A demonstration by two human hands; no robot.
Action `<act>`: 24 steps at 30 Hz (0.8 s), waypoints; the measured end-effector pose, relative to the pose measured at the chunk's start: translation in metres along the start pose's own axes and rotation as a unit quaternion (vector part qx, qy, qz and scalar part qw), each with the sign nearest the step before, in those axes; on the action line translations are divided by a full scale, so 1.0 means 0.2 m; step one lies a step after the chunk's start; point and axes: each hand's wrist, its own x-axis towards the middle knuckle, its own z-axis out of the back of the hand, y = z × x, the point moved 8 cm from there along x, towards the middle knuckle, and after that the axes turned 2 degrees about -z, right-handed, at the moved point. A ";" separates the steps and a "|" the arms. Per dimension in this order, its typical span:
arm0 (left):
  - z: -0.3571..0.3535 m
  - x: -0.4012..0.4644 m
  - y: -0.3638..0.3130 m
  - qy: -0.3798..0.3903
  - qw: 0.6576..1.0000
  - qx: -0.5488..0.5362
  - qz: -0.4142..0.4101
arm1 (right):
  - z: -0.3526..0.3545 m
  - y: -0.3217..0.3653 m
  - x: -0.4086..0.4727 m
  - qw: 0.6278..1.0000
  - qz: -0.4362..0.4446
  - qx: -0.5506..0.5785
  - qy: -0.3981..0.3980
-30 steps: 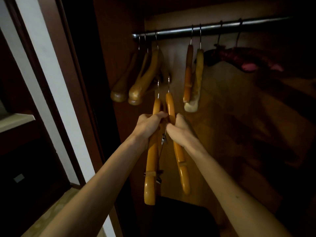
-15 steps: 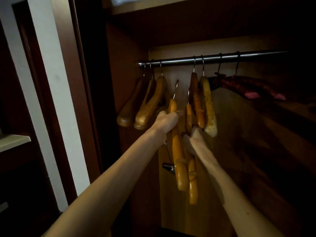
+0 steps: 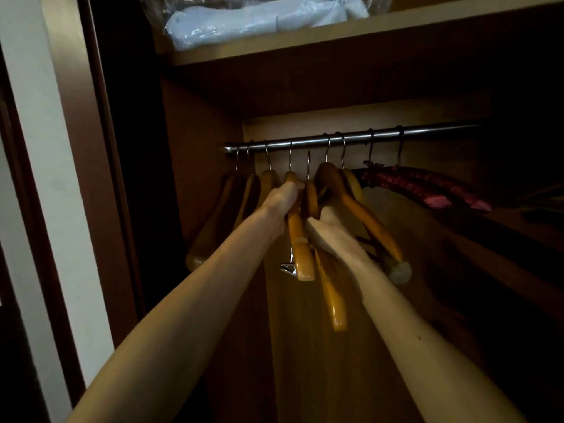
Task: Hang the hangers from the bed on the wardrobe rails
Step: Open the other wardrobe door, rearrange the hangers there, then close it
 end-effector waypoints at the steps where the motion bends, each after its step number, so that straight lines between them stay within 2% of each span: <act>1: 0.00 0.05 -0.01 0.004 1.000 0.007 -0.009 | 0.01 0.02 0.03 1.000 0.010 -0.011 0.003; 3: 0.02 0.09 -0.06 -0.008 1.000 0.025 -0.009 | 0.05 0.06 0.07 0.999 0.022 -0.026 0.001; 6: 0.00 0.13 -0.11 0.019 0.999 0.037 0.000 | 0.08 0.16 0.14 0.999 0.037 -0.024 -0.011; 12: 0.01 0.24 -0.18 -0.006 0.998 0.068 -0.007 | 0.08 0.24 0.27 0.998 0.039 -0.047 -0.005; 18: 0.01 0.31 -0.17 -0.007 0.997 0.074 -0.017 | 0.06 0.21 0.40 0.999 0.015 -0.043 -0.014; 24: -0.02 0.36 -0.06 0.006 0.997 0.069 0.017 | 0.01 0.10 0.46 0.999 0.006 -0.049 -0.009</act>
